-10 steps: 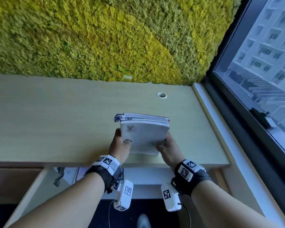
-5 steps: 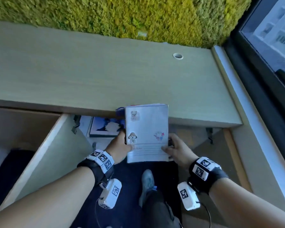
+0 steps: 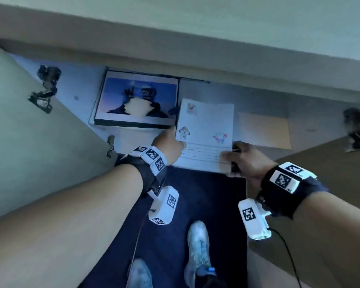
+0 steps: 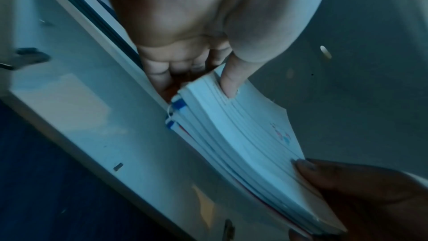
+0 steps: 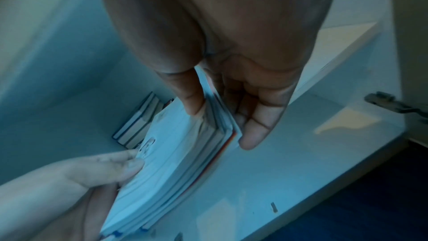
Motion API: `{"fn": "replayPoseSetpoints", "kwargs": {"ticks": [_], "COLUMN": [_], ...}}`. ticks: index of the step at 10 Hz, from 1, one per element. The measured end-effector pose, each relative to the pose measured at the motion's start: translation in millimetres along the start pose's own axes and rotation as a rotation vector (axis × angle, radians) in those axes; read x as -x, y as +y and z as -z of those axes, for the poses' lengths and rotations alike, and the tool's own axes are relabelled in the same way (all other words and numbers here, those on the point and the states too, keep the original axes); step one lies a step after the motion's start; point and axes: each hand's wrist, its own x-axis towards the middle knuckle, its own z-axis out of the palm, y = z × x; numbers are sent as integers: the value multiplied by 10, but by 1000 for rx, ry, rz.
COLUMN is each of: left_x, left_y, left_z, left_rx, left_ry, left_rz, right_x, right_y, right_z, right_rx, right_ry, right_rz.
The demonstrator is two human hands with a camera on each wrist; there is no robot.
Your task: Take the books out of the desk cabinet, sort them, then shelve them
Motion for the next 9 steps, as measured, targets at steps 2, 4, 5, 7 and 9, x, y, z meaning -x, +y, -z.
{"fn": "replayPoseSetpoints", "kwargs": {"ticks": [2,4,5,7,9], "left_x": [-1073,-1466,-1488,-1567,-1605], "left_y": [80,112,45,-174,-274], "left_z": [-198,-119,-132,-165,-135], "left_rx": [-103,-156,-347,-533,-504], "left_ry": [125,38,60,51,36], "left_rz": [-126,-161,-173,-166,-199], "right_x": [-1120,-1740,-1796,-1868,-1698], "right_y": [4,-98,-65,-101,-151], "right_z": [165,80,73,-48,-17], "right_rx": [-17,114,164,423,493], "right_ry": [87,171,167,223,243], "right_rz": [53,123,132,143,184]}}
